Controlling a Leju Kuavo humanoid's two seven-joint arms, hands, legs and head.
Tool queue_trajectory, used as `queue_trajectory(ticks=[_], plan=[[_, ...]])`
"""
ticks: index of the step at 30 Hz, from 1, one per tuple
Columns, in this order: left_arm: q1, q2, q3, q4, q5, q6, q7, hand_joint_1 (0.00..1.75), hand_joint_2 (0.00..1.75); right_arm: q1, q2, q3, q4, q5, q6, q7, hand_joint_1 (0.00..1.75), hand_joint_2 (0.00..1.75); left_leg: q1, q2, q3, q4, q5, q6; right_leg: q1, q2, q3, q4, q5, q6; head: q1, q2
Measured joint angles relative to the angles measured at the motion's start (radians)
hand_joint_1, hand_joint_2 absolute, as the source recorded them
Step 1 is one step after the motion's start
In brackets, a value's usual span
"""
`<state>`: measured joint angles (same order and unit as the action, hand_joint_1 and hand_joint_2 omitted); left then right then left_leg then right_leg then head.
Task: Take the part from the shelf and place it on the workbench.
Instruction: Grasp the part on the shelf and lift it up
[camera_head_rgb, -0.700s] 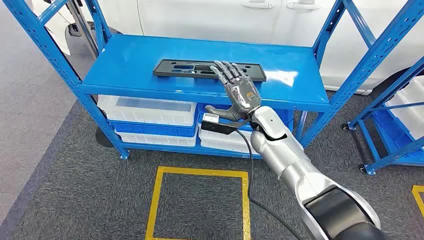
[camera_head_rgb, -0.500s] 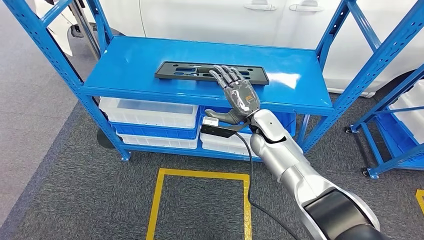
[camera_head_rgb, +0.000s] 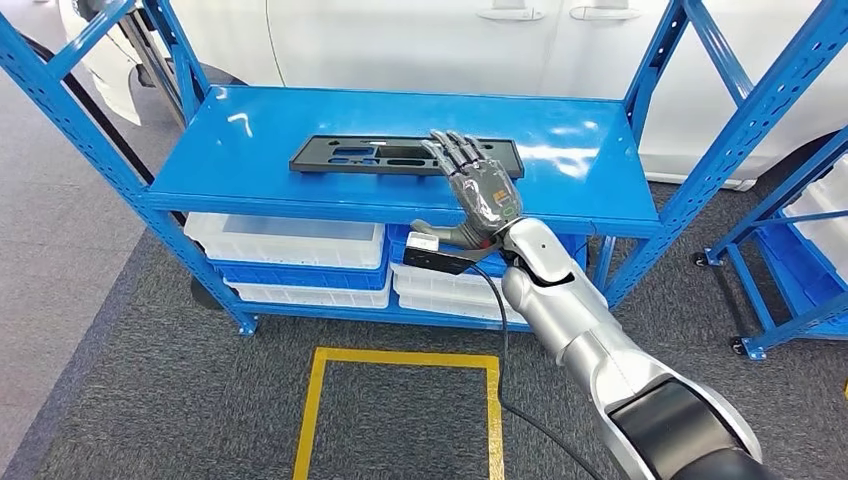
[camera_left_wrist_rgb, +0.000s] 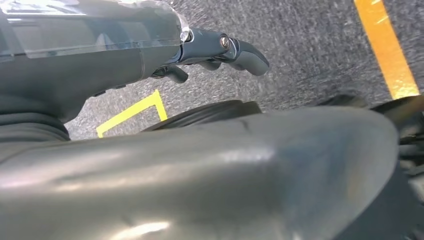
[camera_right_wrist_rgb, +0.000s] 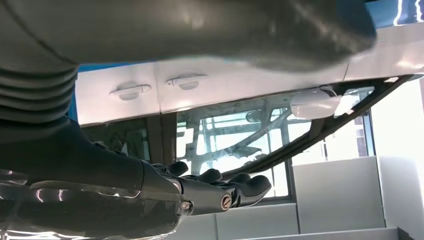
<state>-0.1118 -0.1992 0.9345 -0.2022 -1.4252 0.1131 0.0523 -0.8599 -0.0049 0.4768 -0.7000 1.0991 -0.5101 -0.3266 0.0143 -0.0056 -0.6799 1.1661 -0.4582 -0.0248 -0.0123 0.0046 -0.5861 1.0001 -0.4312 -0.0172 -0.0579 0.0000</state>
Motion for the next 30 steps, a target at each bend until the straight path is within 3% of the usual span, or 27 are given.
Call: queue_trajectory(ticks=[1, 3, 7, 9, 11, 12, 13, 15, 17, 18, 22, 24, 26, 27, 28, 29, 30], plan=[[0.0, 0.0, 0.0, 0.0, 0.0, 0.0, 0.0, 0.0, 0.0, -0.001, 0.001, 0.0, 0.0, 0.0, 0.0, -0.001, 0.0, 0.0, -0.001, 0.0, 0.029, -0.068, 0.033, 0.003, 0.002, 0.001, 0.005, 0.002, -0.006, 0.004, 0.0, 0.0], [-0.002, 0.0, 0.001, 0.0, 0.0, 0.001, 0.0, 0.0, 0.0, -0.003, 0.001, 0.0, 0.0, 0.0, 0.0, -0.003, 0.0, 0.0, -0.004, 0.0, 0.063, -0.145, 0.053, 0.014, 0.006, 0.002, 0.009, 0.005, -0.013, 0.014, 0.0, 0.0], [-0.002, -0.001, 0.002, 0.0, -0.001, 0.001, 0.0, 0.0, 0.0, -0.008, 0.002, 0.0, 0.001, 0.0, 0.0, -0.007, 0.0, 0.0, -0.004, -0.002, 0.073, -0.16, 0.046, 0.039, 0.004, 0.0, 0.005, 0.021, -0.03, 0.036, 0.0, 0.0], [-0.003, -0.001, 0.003, 0.0, -0.003, 0.0, 0.0, 0.0, 0.0, -0.011, 0.001, 0.0, 0.002, 0.0, 0.0, -0.007, 0.0, 0.0, -0.002, -0.001, 0.079, -0.165, 0.045, 0.049, 0.0, 0.0, -0.04, 0.112, -0.075, 0.043, 0.0, 0.0], [-0.003, -0.001, 0.003, 0.0, -0.007, -0.003, 0.0, 0.0, 0.0, -0.009, 0.001, 0.0, 0.004, -0.005, -0.002, -0.006, 0.0, 0.0, -0.004, -0.001, 0.081, -0.164, 0.041, 0.054, 0.0, 0.0, -0.119, 0.249, -0.125, 0.047, 0.0, 0.0], [-0.002, -0.001, 0.003, 0.0, -0.007, -0.004, 0.001, 0.0, 0.0, -0.006, 0.001, 0.0, 0.006, -0.011, -0.002, -0.006, 0.0, 0.0, -0.004, -0.001, 0.082, -0.163, 0.038, 0.055, -0.001, 0.0, -0.147, 0.289, -0.129, 0.048, 0.0, 0.0], [-0.002, -0.001, 0.003, 0.0, -0.008, -0.005, 0.002, 0.0, 0.0, -0.004, 0.001, -0.001, 0.008, -0.019, -0.002, -0.005, 0.0, 0.0, -0.005, -0.002, 0.085, -0.162, 0.035, 0.056, -0.001, 0.0, -0.156, 0.292, -0.113, 0.047, 0.0, 0.0], [-0.002, -0.001, 0.003, 0.0, -0.008, -0.005, 0.003, 0.0, 0.0, -0.001, 0.001, -0.004, 0.01, -0.031, -0.001, -0.005, 0.0, 0.0, -0.006, -0.004, 0.094, -0.16, 0.026, 0.053, 0.0, -0.001, -0.116, 0.183, -0.033, 0.04, 0.0, 0.0], [-0.002, -0.003, 0.002, 0.0, -0.008, -0.005, 0.003, 0.0, 0.0, -0.003, 0.001, -0.007, 0.01, -0.037, -0.001, -0.005, 0.0, 0.0, -0.009, -0.005, 0.102, -0.157, 0.017, 0.046, 0.004, -0.001, -0.059, 0.057, 0.022, 0.031, 0.0, 0.0], [-0.002, -0.004, 0.002, 0.0, -0.008, -0.005, 0.003, 0.0, 0.0, -0.003, 0.001, -0.007, 0.01, -0.039, -0.001, -0.006, 0.0, 0.0, -0.011, -0.005, 0.103, -0.156, 0.014, 0.042, 0.007, -0.001, -0.045, 0.025, 0.029, 0.027, 0.0, 0.0], [-0.003, -0.004, 0.002, 0.0, -0.008, -0.005, 0.003, 0.0, 0.0, -0.004, 0.0, -0.008, 0.012, -0.035, -0.002, 0.0, 0.0, 0.0, -0.011, -0.002, 0.104, -0.148, -0.001, 0.022, 0.004, 0.001, -0.033, 0.003, 0.023, 0.011, 0.0, 0.0], [-0.004, -0.004, 0.002, 0.0, -0.007, -0.005, 0.003, 0.0, 0.0, -0.005, 0.0, -0.008, 0.012, -0.034, -0.002, 0.003, 0.0, 0.0, -0.009, -0.001, 0.069, -0.071, -0.042, 0.011, -0.001, 0.0, -0.024, -0.004, 0.022, 0.002, 0.0, 0.0], [-0.003, -0.004, 0.002, 0.0, -0.007, -0.005, 0.003, 0.0, 0.0, -0.006, 0.001, -0.008, 0.014, -0.032, -0.001, 0.006, 0.0, 0.87, -0.006, -0.001, -0.005, 0.066, -0.096, 0.004, 0.0, -0.001, -0.021, -0.004, 0.018, -0.003, 0.0, 0.0], [-0.002, -0.004, 0.002, 0.0, -0.007, -0.005, 0.003, 0.0, 0.0, -0.005, 0.001, -0.008, 0.016, -0.03, 0.003, 0.009, 0.0, 1.31, -0.005, -0.001, -0.035, 0.115, -0.106, 0.001, 0.001, 0.0, -0.019, -0.003, 0.015, -0.003, 0.0, 0.0], [-0.002, -0.004, 0.003, 0.0, -0.006, -0.005, 0.003, 0.0, 0.0, -0.005, 0.001, -0.008, 0.019, -0.029, 0.008, 0.014, 0.0, 1.75, -0.004, -0.001, -0.05, 0.13, -0.096, 0.0, 0.001, 0.0, -0.017, -0.002, 0.013, -0.003, 0.0, 0.0], [-0.001, -0.004, 0.003, 0.0, -0.006, -0.005, 0.003, 0.0, 0.0, -0.005, 0.002, -0.008, 0.022, -0.03, 0.016, 0.022, 0.0, 1.75, -0.003, 0.0, -0.042, 0.1, -0.066, 0.0, 0.0, 0.0, -0.013, -0.001, 0.009, -0.001, 0.0, 0.0], [-0.001, -0.004, 0.003, 0.0, -0.006, -0.005, 0.003, 0.0, 0.0, -0.006, 0.003, -0.008, 0.026, -0.031, 0.023, 0.03, 0.0, 1.75, -0.002, 0.0, -0.016, 0.035, -0.023, 0.001, 0.0, 0.001, -0.007, 0.001, 0.004, 0.001, 0.0, 0.0]])
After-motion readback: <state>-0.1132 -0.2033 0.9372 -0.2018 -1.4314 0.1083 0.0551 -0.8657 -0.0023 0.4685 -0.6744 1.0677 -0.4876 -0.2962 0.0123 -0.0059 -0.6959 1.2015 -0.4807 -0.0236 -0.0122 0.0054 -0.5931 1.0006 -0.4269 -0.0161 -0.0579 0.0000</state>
